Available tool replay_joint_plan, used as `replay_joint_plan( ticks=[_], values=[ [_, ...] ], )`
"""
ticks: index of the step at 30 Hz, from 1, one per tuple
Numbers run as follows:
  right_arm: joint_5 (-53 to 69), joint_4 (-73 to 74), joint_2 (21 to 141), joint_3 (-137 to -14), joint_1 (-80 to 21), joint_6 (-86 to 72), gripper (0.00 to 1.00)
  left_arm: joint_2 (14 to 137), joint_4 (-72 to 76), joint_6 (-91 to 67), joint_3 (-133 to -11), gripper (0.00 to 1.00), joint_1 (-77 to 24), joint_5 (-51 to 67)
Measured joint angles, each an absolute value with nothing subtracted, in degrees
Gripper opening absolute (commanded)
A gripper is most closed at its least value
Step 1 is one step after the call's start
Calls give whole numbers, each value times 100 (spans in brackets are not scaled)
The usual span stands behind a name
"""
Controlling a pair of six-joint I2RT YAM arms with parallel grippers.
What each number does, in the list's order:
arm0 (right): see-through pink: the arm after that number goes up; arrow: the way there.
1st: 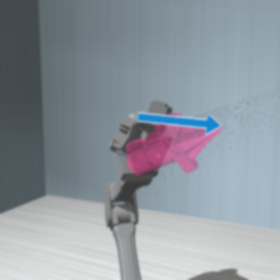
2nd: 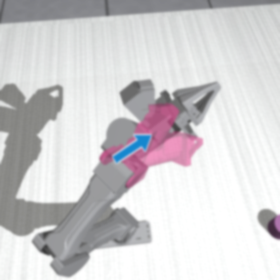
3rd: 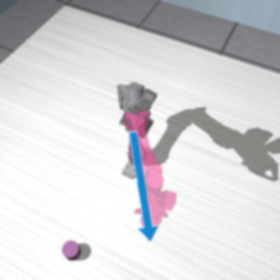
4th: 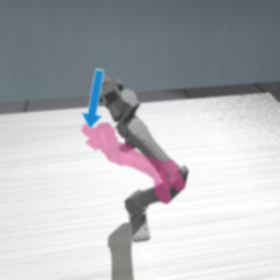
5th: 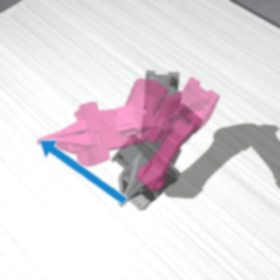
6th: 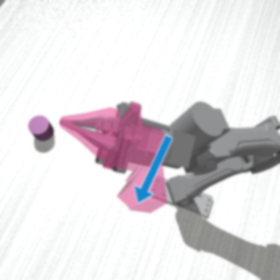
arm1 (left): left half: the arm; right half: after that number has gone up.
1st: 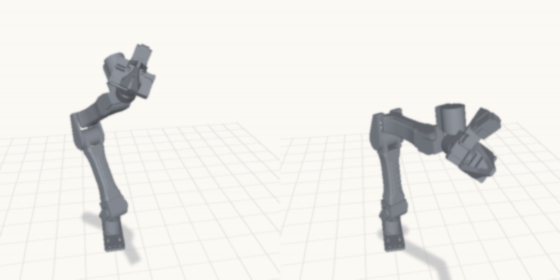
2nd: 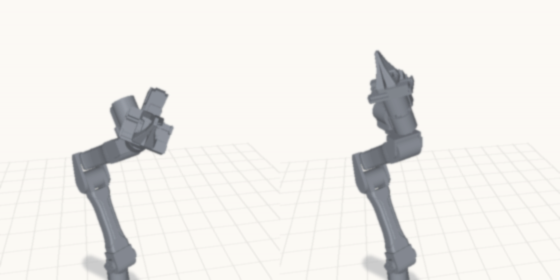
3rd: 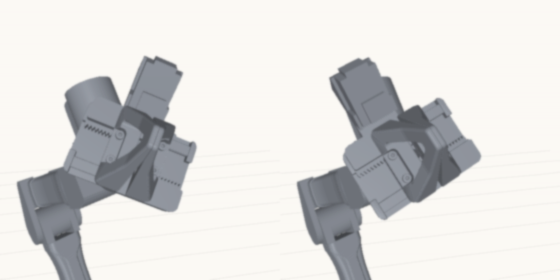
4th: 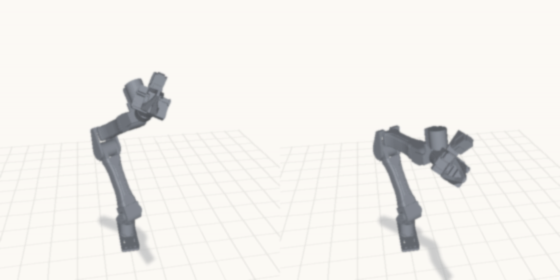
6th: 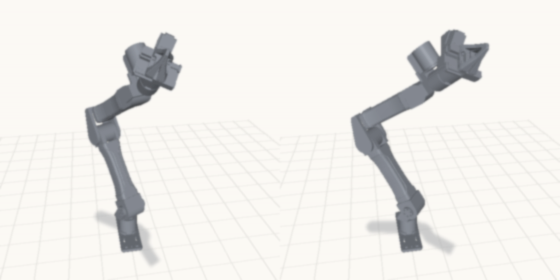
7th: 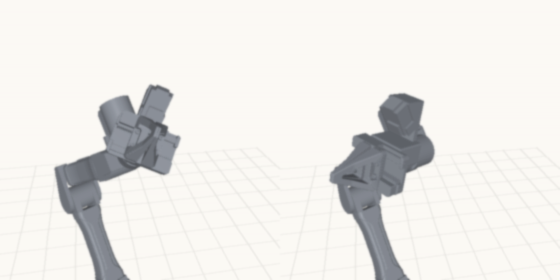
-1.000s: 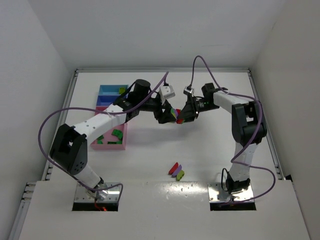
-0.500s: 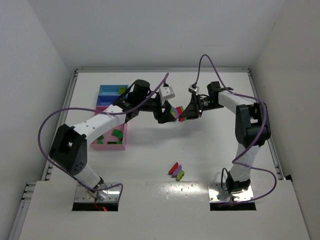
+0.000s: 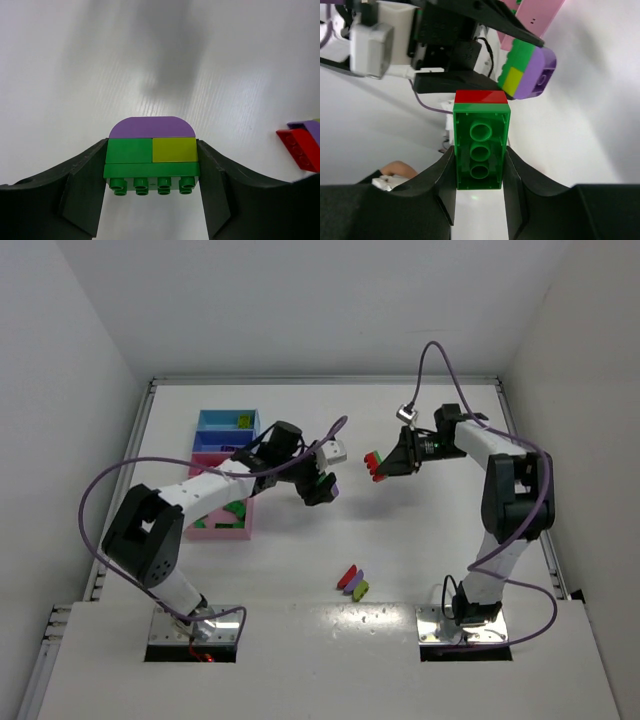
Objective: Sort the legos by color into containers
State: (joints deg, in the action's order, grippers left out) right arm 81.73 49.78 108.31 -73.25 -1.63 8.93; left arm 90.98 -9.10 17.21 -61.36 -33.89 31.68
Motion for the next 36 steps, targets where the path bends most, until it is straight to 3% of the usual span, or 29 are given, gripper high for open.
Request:
replay_joint_plan(
  ticks=[8,12,16,20,36],
  values=[
    [7686,5247,10595,-7325,-270,1396,0,9738,-1369,1789,-6128,27,-3614,2655],
    [7546,5258,10451,-7279,-320,1494,0,9861,-1461,1765,-6123,41,-3787,2477],
    [7487,5251,10278,-7070,-325,1538,0,10092,-1533,1702,-6132,65,-3828,2408],
    [7452,5231,10226,-6888,-325,1621,0,10248,-1610,1616,-6241,72,-3765,2749],
    [7979,5286,10090,-6611,-333,1979,0,10095,-1828,851,-6779,77,-2864,6106]
  ],
)
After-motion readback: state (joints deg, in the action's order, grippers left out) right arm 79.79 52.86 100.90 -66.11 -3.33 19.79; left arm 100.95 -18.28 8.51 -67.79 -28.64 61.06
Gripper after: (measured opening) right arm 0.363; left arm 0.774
